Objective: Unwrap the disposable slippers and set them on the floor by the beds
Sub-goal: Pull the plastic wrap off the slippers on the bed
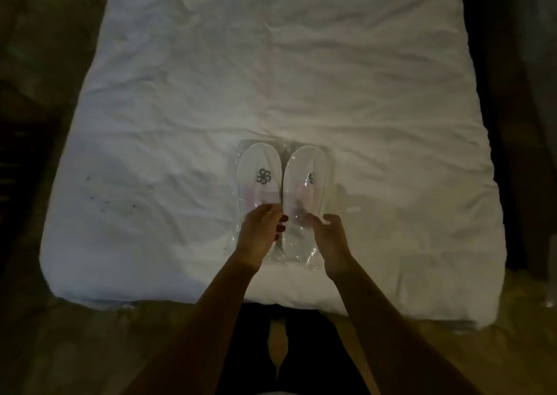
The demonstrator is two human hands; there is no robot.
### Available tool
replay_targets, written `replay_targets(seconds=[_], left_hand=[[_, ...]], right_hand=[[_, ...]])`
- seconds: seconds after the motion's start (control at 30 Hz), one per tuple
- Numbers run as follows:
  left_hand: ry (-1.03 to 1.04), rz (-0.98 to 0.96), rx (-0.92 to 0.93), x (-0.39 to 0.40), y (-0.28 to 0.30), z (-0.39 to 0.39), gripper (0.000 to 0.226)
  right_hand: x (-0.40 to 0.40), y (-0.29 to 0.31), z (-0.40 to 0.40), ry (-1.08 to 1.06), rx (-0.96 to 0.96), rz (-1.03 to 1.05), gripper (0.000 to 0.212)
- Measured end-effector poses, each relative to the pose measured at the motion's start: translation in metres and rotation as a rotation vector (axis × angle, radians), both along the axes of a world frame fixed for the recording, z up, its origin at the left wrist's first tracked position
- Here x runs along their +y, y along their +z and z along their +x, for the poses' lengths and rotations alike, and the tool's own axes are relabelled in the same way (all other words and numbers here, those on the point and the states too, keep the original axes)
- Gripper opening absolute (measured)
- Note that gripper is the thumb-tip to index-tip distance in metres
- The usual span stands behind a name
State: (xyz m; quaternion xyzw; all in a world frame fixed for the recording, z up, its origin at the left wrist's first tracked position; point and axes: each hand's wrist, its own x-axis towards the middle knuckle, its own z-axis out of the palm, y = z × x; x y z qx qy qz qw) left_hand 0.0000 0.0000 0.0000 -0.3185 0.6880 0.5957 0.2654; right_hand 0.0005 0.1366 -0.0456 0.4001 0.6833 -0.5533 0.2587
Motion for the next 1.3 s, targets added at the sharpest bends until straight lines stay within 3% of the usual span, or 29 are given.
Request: replay_targets(seconds=[0.07,0.17,0.37,0.5,0.7,0.87,1.07,1.2,1.3], left_hand=[[-0.011,0.015,-0.022,0.002,-0.009,0.002,0.018],[-0.055,0.04,-0.087,0.006,-0.024,0.006,0.025],[-0.077,0.102,-0.202,0.023,-0.043,0.016,0.012],[-0.117,0.057,-0.182,0.031,-0.047,0.02,0.016],[-0.139,-0.01,-0.179,0.037,-0.035,0.019,0.034],[-0.213,-0.169,-0.038,0.045,-0.005,0.007,0.022],[-0.269,-0.349,0.15,0.05,0.038,-0.022,0.034],[-0.204,-0.399,0.308,0.049,0.068,-0.039,0.026],[-0.021,-0.481,0.511,0.041,0.087,-0.049,0.026]], right_hand=[[0.003,-0.005,0.001,0.042,-0.027,0.043,0.083],[0.009,-0.023,0.006,0.033,-0.076,0.018,0.082],[0.014,-0.042,0.012,-0.081,-0.219,-0.118,0.041],[0.009,-0.046,0.014,-0.079,-0.221,-0.106,0.046],[0.013,-0.031,0.011,0.002,-0.101,-0.054,0.027],[0.01,-0.003,-0.001,-0.005,0.033,-0.058,0.022],[0.013,0.04,-0.028,-0.034,0.136,-0.112,0.008],[0.015,0.076,-0.049,-0.003,0.247,-0.124,0.009],[0.019,0.11,-0.062,0.019,0.367,-0.236,0.011]])
